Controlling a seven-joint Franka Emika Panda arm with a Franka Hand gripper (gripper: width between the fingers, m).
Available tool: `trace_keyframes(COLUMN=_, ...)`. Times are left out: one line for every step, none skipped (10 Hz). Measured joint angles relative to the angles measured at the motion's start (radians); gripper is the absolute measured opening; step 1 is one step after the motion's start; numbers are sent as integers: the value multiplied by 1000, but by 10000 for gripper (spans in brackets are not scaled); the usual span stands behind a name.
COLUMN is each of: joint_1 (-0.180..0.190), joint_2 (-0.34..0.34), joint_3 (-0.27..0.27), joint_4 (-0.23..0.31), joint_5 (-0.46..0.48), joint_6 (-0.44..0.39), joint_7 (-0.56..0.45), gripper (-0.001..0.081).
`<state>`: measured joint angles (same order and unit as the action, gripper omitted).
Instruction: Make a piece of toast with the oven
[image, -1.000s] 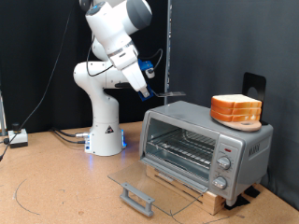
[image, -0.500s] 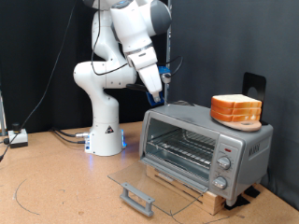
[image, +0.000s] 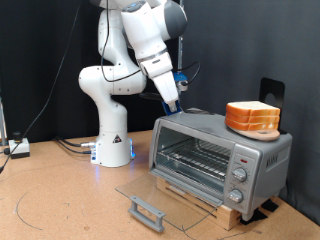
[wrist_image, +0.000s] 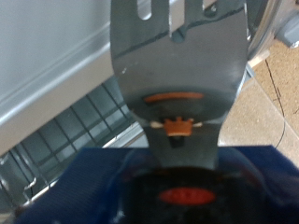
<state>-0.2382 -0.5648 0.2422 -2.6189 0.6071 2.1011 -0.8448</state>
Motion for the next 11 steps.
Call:
trace_keyframes(joint_1=3, joint_2=7, joint_3=14, joint_4=5, joint_5=12, joint_6=6, joint_7=8, gripper=410)
trace_keyframes(joint_1=7, joint_2=14, joint_3=28, joint_4=10, joint_5=19, joint_6=7, joint_7=13, gripper=410)
trace_keyframes(joint_1=8, joint_2=19, joint_3=44, joint_4=14, joint_5=25, joint_6=10, joint_7=18, gripper=410)
trace_keyframes(joint_1=8, joint_2=20, joint_3=61, joint_4=14, joint_5=31, joint_6=19, joint_7=27, gripper=410)
trace_keyframes(joint_1=9, joint_2=21, joint_3=76, joint_4=15, joint_5=39, joint_6=28, joint_7=38, gripper=410)
trace_keyframes(joint_1=9, joint_2=21, joint_3=87, joint_4=16, joint_5=51, joint_6=35, joint_7=48, gripper=410)
trace_keyframes(joint_1=9, joint_2=21, joint_3=95, joint_4=20, joint_5=64, joint_6=37, joint_7=51, gripper=410)
trace_keyframes(joint_1=9, joint_2=21, joint_3=98, joint_4=24, joint_5=75, joint_6=37, joint_7=51, gripper=410)
trace_keyframes(joint_1=9, joint_2=21, joint_3=99, joint_4=29, joint_5=81, joint_6=37, joint_7=51, gripper=410)
trace_keyframes(joint_1=9, joint_2=21, joint_3=101, joint_4=33, joint_5=82, joint_6=37, joint_7=52, gripper=410)
trace_keyframes(joint_1=9, joint_2=21, joint_3=104, joint_4=36, joint_5=82, joint_6=37, joint_7=55, gripper=410)
